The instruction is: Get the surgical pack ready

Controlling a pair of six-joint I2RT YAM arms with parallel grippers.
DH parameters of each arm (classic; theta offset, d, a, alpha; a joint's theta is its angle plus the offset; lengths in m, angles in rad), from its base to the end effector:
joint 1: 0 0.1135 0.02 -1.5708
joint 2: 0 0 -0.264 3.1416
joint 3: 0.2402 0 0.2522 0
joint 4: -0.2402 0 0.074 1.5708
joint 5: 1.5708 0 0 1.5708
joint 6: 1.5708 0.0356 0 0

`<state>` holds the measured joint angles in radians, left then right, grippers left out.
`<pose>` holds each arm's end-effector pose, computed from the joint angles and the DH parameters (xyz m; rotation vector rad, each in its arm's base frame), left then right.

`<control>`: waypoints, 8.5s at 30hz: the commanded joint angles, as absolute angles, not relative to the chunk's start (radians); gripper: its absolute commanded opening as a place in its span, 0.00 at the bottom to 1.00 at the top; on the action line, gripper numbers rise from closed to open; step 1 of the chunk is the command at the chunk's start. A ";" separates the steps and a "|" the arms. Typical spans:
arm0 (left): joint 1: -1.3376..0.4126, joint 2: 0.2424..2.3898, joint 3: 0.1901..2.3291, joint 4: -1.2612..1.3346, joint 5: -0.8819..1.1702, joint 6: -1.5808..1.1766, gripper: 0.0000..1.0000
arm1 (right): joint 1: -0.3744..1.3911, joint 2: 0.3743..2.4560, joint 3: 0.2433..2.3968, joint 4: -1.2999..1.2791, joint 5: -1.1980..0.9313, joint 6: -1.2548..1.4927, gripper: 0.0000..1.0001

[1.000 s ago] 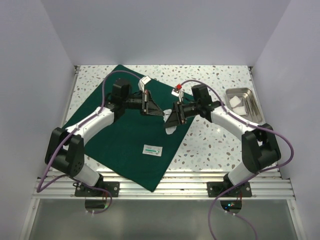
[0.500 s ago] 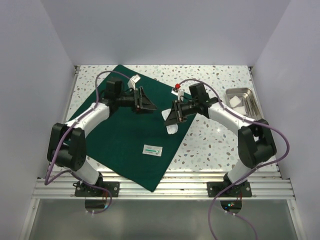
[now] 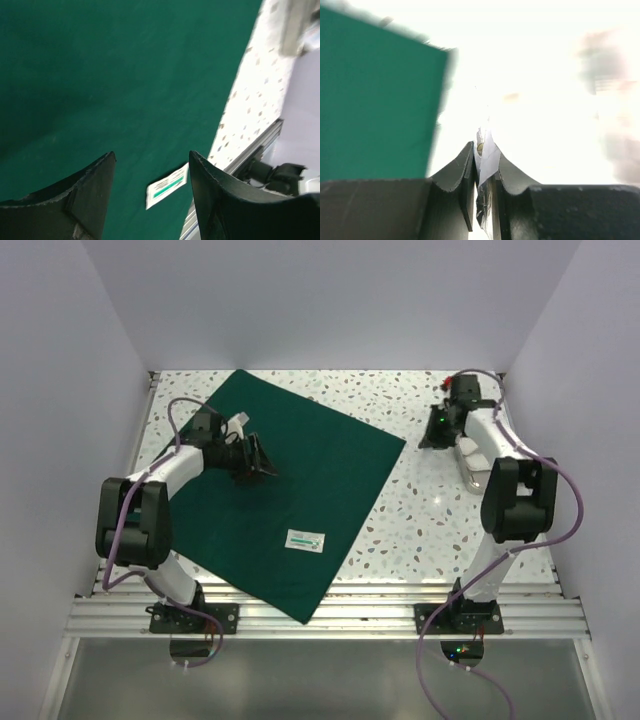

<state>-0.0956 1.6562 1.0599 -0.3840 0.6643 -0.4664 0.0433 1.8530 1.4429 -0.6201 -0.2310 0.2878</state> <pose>0.3321 -0.0539 0.2039 -0.2078 2.5645 -1.0638 0.3973 0.0254 0.2313 0.2355 2.6061 0.4187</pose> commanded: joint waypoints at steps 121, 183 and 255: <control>-0.341 1.647 0.577 -0.083 0.736 -0.907 0.39 | 0.440 1.410 1.042 -0.595 -0.410 0.235 0.61; -0.341 1.578 0.732 0.035 0.791 -0.857 0.00 | 0.540 1.921 1.084 -0.127 -0.914 0.423 0.68; -0.133 1.641 0.937 -0.316 0.583 -0.469 0.65 | -0.388 1.842 1.354 -0.448 -0.176 0.420 0.11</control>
